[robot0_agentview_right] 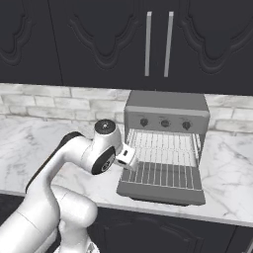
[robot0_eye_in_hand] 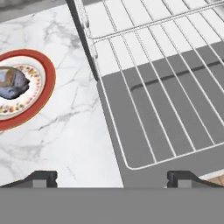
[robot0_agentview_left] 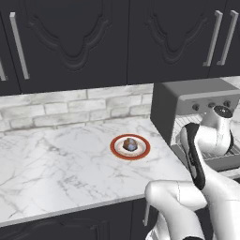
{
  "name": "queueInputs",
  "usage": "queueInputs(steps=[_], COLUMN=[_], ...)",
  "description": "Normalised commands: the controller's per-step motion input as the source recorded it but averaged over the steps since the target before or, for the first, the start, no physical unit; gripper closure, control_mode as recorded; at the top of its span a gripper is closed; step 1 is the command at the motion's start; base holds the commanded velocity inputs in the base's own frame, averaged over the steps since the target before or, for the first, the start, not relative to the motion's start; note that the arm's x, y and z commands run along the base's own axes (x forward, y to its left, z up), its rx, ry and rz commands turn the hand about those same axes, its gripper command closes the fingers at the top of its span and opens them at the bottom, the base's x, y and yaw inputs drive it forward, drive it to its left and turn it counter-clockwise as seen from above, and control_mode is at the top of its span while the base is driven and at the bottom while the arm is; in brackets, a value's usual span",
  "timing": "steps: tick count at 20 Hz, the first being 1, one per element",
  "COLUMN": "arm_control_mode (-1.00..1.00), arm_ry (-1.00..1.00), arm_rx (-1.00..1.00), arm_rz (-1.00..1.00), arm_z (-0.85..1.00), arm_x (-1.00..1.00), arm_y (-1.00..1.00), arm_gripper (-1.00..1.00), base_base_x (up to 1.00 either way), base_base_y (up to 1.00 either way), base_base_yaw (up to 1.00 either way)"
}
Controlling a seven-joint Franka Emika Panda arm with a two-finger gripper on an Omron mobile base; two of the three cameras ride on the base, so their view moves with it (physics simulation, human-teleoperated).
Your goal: Open the toaster oven door. Place the bread on the bottom rack in the toaster oven and place the steak on the top rack.
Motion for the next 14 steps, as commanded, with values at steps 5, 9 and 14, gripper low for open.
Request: queueInputs(steps=[5,9,14], arm_control_mode=[-1.0,-1.0,-1.0], arm_ry=[-0.02,-0.01,0.02], arm_rx=[-0.16,-0.04,0.0], arm_rz=[-0.12,-0.12,-0.04], arm_z=[0.05,0.17,0.22], arm_x=[0.07,0.28,0.33], arm_y=[0.7,0.64,0.55], arm_gripper=[-1.0,-1.0,-1.0], base_base_x=[0.0,0.0,0.0], base_base_y=[0.0,0.0,0.0], base_base_yaw=[0.0,0.0,0.0])
